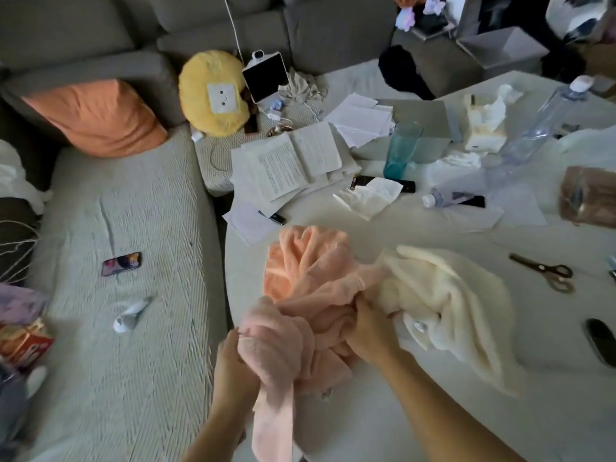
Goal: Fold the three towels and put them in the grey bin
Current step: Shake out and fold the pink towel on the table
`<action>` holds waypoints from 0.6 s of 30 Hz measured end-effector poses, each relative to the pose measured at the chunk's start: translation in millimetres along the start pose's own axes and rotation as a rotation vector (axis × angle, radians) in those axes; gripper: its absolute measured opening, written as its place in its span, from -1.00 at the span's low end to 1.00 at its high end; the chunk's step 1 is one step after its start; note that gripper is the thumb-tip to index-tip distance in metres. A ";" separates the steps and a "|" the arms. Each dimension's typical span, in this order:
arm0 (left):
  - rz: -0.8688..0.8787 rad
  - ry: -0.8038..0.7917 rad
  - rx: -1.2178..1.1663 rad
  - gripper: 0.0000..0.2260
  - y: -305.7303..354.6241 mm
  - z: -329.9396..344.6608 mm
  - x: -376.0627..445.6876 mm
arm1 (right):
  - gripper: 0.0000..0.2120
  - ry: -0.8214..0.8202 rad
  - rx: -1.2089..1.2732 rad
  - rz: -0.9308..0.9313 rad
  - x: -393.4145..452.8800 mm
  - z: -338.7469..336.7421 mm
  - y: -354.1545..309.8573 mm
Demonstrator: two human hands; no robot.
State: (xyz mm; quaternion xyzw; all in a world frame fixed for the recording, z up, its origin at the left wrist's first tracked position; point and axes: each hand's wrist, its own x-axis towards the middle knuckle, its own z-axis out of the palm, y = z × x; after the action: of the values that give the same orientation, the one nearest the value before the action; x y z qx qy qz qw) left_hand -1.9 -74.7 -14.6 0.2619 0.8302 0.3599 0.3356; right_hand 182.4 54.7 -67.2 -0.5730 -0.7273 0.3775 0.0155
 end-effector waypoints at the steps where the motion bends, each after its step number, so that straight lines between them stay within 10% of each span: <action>1: -0.006 -0.015 -0.002 -0.60 -5.6 2.5 4.7 | -0.47 -0.016 0.177 -0.001 -4.9 -2.3 -2.0; 6: 0.029 -0.175 -0.027 -0.30 27.5 28.5 16.1 | -0.46 -0.078 0.793 -0.080 -43.7 -3.0 -22.5; 9: 0.100 -0.235 -0.010 -0.37 33.5 33.9 22.3 | -0.30 0.024 0.720 -0.113 -51.2 13.4 -39.5; 18: -0.071 -0.302 0.074 -0.52 13.5 38.7 59.2 | -0.88 0.508 0.687 0.203 -18.2 -103.2 -10.3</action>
State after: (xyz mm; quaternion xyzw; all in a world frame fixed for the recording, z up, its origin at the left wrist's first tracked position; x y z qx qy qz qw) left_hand -8.1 -10.3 -45.9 0.2958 0.7917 0.2738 0.4591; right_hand 227.2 93.6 19.8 -0.6778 -0.4726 0.4441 0.3465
